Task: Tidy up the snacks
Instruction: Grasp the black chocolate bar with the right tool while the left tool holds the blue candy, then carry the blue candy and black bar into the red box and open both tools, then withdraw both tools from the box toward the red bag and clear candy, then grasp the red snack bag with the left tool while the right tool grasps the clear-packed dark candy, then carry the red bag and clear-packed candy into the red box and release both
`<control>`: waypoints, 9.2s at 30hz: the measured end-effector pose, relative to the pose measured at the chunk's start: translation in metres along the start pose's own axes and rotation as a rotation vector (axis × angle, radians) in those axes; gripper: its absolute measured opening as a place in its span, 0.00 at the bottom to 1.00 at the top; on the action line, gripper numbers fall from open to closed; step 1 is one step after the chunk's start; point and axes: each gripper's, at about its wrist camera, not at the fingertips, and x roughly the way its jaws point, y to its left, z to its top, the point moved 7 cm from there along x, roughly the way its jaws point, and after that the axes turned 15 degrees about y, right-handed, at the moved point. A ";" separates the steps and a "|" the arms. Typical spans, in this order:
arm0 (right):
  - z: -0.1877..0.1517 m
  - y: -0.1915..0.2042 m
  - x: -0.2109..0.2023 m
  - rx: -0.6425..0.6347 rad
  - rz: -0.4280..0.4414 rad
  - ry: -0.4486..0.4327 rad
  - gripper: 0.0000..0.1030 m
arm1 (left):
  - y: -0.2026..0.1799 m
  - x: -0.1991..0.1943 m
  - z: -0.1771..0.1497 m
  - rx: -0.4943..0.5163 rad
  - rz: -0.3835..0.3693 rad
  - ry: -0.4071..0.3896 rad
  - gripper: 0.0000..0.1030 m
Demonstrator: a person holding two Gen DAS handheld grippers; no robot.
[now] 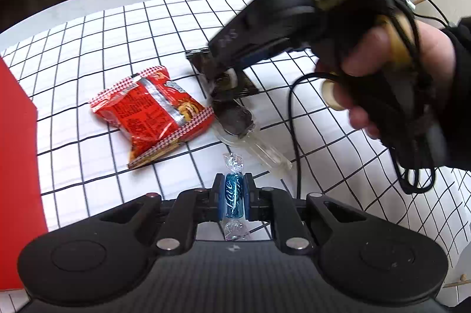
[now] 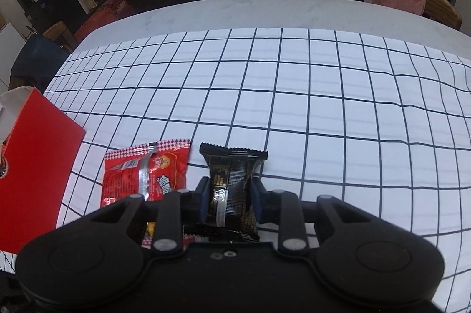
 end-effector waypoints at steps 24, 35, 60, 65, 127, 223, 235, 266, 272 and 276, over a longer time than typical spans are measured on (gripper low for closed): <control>-0.063 0.089 -0.108 0.004 -0.014 -0.121 0.26 | 0.053 -0.097 -0.041 -0.009 -0.004 -0.105 0.12; -0.070 0.161 -0.129 -0.028 -0.002 -0.168 0.26 | 0.114 -0.146 -0.061 -0.046 0.026 -0.154 0.12; -0.043 0.299 -0.057 -0.102 0.029 -0.114 0.26 | 0.270 -0.177 -0.100 -0.198 0.161 -0.147 0.12; -0.036 0.321 -0.024 -0.119 0.030 -0.072 0.26 | 0.292 -0.173 -0.115 -0.242 0.178 -0.131 0.12; -0.118 0.103 -0.126 -0.004 -0.066 -0.247 0.95 | 0.067 -0.128 -0.013 -0.063 0.170 -0.191 0.83; -0.126 0.095 -0.135 -0.057 -0.085 -0.270 0.38 | 0.061 -0.139 -0.059 -0.215 0.110 -0.010 0.68; -0.107 0.168 -0.152 -0.101 -0.078 -0.321 0.38 | 0.112 -0.197 -0.085 -0.196 0.157 -0.084 0.68; 0.003 0.303 -0.038 -0.177 -0.097 -0.199 0.38 | 0.291 -0.185 -0.096 -0.329 0.268 -0.053 0.68; 0.009 0.313 -0.005 -0.183 -0.075 -0.144 0.38 | 0.301 -0.160 -0.093 -0.289 0.276 -0.001 0.68; 0.005 0.318 0.013 -0.192 -0.063 -0.098 0.38 | 0.305 -0.143 -0.094 -0.286 0.277 0.050 0.68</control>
